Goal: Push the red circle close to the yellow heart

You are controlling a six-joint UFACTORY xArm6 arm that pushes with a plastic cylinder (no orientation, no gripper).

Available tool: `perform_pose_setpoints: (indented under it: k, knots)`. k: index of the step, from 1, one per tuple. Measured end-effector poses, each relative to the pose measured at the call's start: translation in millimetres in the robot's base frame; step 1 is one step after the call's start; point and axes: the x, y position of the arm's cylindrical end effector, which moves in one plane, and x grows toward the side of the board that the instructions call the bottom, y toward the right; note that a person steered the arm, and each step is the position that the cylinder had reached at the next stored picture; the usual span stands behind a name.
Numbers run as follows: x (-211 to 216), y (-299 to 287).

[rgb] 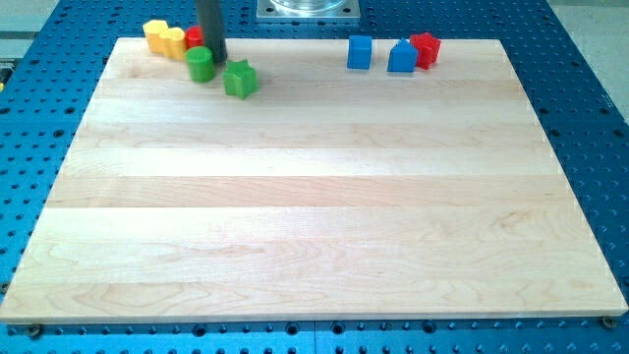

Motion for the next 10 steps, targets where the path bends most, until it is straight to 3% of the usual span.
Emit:
perform_pose_setpoints:
  k: [1,2,4,6,10]
  knots:
    - [-15.8,44.2]
    - [-46.7,47.9]
    - [-39.4,-5.4]
    - [-9.2,-14.1]
    - [-47.2,-41.7]
